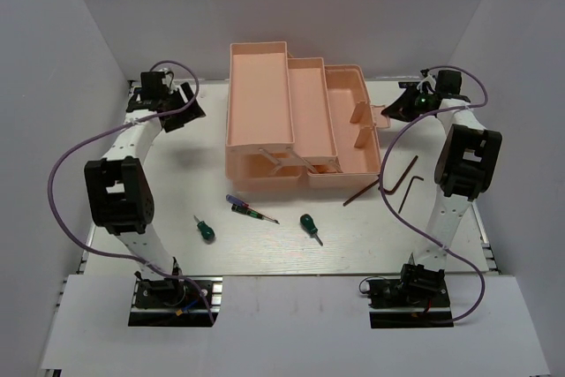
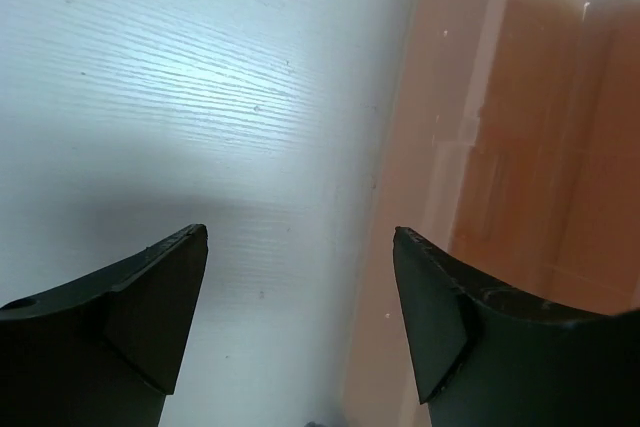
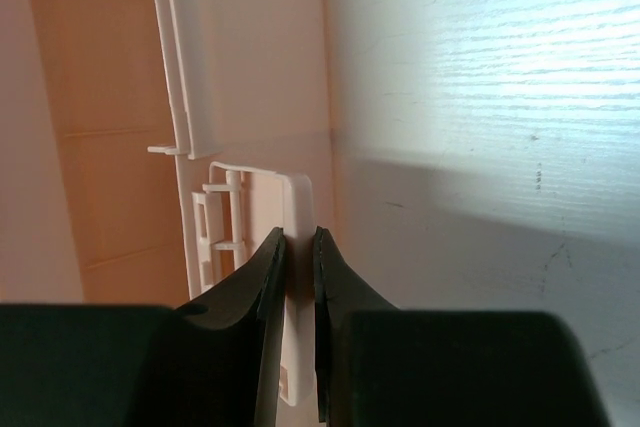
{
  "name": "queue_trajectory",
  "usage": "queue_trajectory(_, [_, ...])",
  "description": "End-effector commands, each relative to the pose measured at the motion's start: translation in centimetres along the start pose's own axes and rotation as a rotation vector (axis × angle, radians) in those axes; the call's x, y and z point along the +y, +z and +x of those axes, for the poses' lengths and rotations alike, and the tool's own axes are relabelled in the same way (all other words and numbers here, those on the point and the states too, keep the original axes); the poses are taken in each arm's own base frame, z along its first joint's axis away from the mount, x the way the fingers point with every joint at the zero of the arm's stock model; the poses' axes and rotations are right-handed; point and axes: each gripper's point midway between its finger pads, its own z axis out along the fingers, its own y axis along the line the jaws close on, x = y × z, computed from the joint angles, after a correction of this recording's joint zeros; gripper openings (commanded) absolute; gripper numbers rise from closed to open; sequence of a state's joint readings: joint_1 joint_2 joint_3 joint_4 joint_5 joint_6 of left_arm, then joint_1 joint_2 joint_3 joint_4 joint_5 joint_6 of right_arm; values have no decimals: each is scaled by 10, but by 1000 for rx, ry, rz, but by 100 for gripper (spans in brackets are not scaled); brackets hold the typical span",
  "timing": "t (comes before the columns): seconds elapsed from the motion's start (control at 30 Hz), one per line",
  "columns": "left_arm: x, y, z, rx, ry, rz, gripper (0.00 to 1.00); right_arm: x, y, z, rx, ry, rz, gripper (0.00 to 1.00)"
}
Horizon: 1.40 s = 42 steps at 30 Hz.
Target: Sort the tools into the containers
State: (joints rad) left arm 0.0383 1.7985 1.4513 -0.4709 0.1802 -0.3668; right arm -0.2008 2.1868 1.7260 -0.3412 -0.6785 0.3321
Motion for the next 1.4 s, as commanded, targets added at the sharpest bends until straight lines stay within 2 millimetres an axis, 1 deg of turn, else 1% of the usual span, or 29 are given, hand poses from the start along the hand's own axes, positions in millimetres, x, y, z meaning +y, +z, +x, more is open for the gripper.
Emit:
queue_trajectory(0.0, [-18, -48, -35, -119, 11, 27, 85, -7, -12, -17, -61, -2, 67, 0])
queue_trajectory(0.03, [-14, -49, -32, -113, 3, 29, 85, -7, -13, -17, -58, -11, 65, 13])
queue_trajectory(0.07, [-19, -52, -32, -120, -3, 54, 85, -6, -14, -13, -40, -5, 57, 26])
queue_trajectory(0.1, [-26, -64, -38, -157, -2, 82, 85, -4, -16, -16, -40, -44, 51, 39])
queue_trajectory(0.13, [-29, -65, -30, -143, 0, 109, 86, -2, -18, -13, -27, -56, 45, 58])
queue_trajectory(0.17, [-33, -70, -33, -168, 8, 134, 86, 2, -24, -14, -25, -66, 46, 68])
queue_trajectory(0.2, [-37, -72, -22, -151, 14, 149, 86, 9, -34, -19, -42, -140, 53, 77])
queue_trajectory(0.23, [-49, -87, -25, -184, 33, 176, 88, 5, -39, -22, -55, -178, 96, 90])
queue_trajectory(0.27, [-56, -97, -23, -192, 43, 218, 88, -5, -47, -18, -51, -192, 176, 90])
queue_trajectory(0.3, [-57, -99, -13, -189, 48, 241, 89, -3, -73, -27, -94, -321, 272, 90])
queue_trajectory(0.33, [-71, -119, -9, -213, 73, 306, 89, -4, -82, -31, -123, -353, 321, 90])
queue_trajectory(0.37, [-66, -118, 8, -190, 70, 312, 89, -8, -100, -31, -163, -419, 407, 90])
queue_trajectory(0.4, [-64, -123, 17, -189, 69, 312, 89, -15, -116, -21, -168, -477, 474, 90])
queue_trajectory(0.43, [-64, -128, 25, -194, 75, 328, 86, -27, -118, -9, -167, -475, 496, 88])
queue_trajectory(0.47, [-56, -134, 47, -182, 71, 324, 80, -20, -130, -8, -181, -507, 502, 74])
queue_trajectory(0.5, [-53, -136, 57, -178, 59, 324, 72, -34, -138, 15, -107, -453, 549, 43])
queue_trajectory(0.53, [-50, -137, 66, -179, 47, 326, 48, -39, -143, 30, -71, -417, 572, 0])
queue_trajectory(0.57, [-40, -130, 94, -124, 20, 319, 34, -46, -148, 41, -32, -389, 608, 0])
queue_trajectory(0.6, [-42, -138, 101, -127, 0, 342, 25, -53, -154, 84, 74, -331, 623, 0])
queue_trajectory(0.63, [-41, -138, 110, -114, -13, 348, 18, -54, -155, 95, 85, -317, 620, 0])
queue_trajectory(0.67, [-35, -134, 130, -73, -34, 346, 18, -56, -156, 105, 92, -315, 627, 0])
queue_trajectory(0.7, [-37, -135, 138, -56, -41, 376, 23, -65, -154, 116, 89, -315, 649, 1])
queue_trajectory(0.73, [-36, -136, 143, -56, -41, 376, 31, -61, -158, 123, 57, -290, 651, 8])
queue_trajectory(0.77, [-32, -132, 156, -22, -50, 375, 47, -61, -156, 124, 48, -282, 650, 18])
queue_trajectory(0.83, [-29, -131, 162, -24, -15, 382, 51, -58, -150, 133, 87, -211, 616, 28])
queue_trajectory(0.87, [-27, -129, 166, -17, -6, 378, 56, -59, -145, 134, 98, -175, 602, 31])
queue_trajectory(0.97, [-30, -134, 174, -4, 47, 409, 66, -57, -129, 142, 144, -84, 557, 32])
queue_trajectory(1.17, [-38, -148, 178, -31, 107, 477, 78, -64, -108, 138, 145, -51, 561, 37])
queue_trajectory(1.37, [-56, -157, 180, -36, 153, 590, 80, -88, -92, 148, 199, -53, 667, 40])
